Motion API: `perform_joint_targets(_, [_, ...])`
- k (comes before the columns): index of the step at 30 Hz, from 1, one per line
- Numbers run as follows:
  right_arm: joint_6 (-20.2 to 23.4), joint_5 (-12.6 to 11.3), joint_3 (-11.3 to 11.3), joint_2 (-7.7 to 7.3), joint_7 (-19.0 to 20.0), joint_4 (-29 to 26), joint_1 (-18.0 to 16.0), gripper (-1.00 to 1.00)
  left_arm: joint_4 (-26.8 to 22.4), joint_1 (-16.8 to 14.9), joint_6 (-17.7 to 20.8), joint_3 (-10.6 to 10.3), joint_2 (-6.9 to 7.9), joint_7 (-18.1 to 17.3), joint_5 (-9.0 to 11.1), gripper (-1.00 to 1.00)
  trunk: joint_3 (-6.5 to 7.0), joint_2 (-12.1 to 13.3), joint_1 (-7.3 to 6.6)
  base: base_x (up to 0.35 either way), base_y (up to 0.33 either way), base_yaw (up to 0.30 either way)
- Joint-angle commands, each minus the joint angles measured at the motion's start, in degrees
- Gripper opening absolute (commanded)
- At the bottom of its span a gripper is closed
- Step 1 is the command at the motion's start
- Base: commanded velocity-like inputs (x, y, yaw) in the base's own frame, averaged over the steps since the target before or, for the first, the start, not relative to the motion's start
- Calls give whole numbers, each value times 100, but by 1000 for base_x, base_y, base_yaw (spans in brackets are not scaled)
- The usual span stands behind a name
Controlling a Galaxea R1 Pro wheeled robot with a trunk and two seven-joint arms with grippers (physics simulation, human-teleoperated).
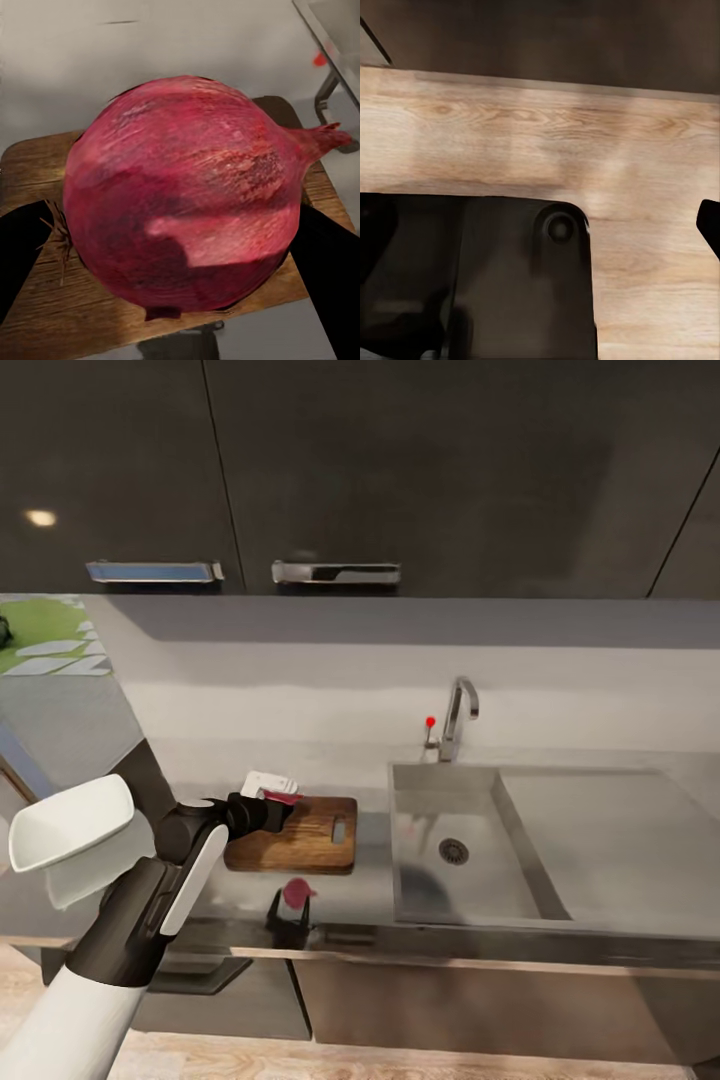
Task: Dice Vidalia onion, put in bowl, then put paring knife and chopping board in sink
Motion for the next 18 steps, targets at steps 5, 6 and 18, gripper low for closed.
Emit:
perform_joint_targets(5, [-1,67,-19,4,-44,-12,2,100,-4,-6,20,-8,5,27,30,-100,-56,-12,4,142,93,0])
perform_joint_targets(6, [0,68,-19,4,-44,-12,2,100,-1,-6,19,-8,5,27,31,-100,-65,-12,4,159,100,0])
perform_joint_targets(18, [-21,70,-19,8,-45,-26,2,100,-4,65,22,-31,-2,27,26,-100,-146,-12,4,42,17,0])
